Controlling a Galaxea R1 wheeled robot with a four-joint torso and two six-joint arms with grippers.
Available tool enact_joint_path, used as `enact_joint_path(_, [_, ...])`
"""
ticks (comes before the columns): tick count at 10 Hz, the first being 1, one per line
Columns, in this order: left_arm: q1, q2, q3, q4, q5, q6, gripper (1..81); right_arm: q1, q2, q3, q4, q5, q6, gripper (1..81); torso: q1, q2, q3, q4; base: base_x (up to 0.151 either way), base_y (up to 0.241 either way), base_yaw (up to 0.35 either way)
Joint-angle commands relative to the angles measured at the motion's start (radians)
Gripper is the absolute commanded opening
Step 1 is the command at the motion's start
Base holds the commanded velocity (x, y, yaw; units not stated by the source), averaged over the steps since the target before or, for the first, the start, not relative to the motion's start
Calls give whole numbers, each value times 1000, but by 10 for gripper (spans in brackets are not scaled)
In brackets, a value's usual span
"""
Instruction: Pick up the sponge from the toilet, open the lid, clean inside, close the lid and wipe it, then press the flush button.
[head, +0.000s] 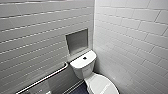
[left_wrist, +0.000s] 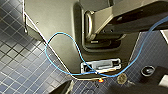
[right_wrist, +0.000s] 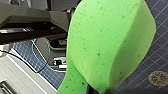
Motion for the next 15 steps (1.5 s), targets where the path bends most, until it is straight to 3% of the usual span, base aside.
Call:
enact_joint_path(1, [-25, 1, -23, -18, 46, -21, 811, 10, 49, -69, 13, -177, 14, 10, 0, 0, 0, 0, 0, 0, 0])
enact_joint_path(3, [-30, 4, -23, -18, 46, -23, 811, 36, 55, -90, 13, -252, -18, 10, 0, 0, 0, 0, 0, 0, 0])
enact_joint_path(4, [-32, 4, -23, -19, 46, -23, 811, 43, 53, -87, 29, -258, -86, 10, 0, 0, 0, 0, 0, 0, 0])
enact_joint_path(5, [-30, 4, -23, -19, 46, -23, 811, 45, 52, -87, 114, -258, -192, 10, 0, 0, 0, 0, 0, 0, 0])
enact_joint_path(6, [-32, 4, -23, -19, 46, -23, 811, 37, 52, -83, 225, -244, -340, 10, 0, 0, 0, 0, 0, 0, 0])
enact_joint_path(7, [-32, 4, -23, -18, 46, -23, 811, 46, 57, -90, 283, -244, -406, 10, 0, 0, 0, 0, 0, 0, 0])
enact_joint_path(10, [-35, 5, -23, -19, 46, -23, 811, 82, 73, -140, 289, -261, -408, 10, 0, 0, 0, 0, 0, 0, 0])
enact_joint_path(12, [-35, 5, -23, -18, 46, -21, 811, 79, 95, -155, 286, -249, -409, 10, 0, 0, 100, 0, 0, 0, 0])
enact_joint_path(13, [-35, 5, -23, -18, 46, -21, 811, 80, 95, -159, 287, -249, -408, 10, 0, 0, 8, 0, 0, 0, 0])
enact_joint_path(15, [-35, 5, -23, -18, 46, -21, 811, 80, 95, -163, 291, -249, -408, 10, 0, 1, 42, 0, 0, 0, 0])
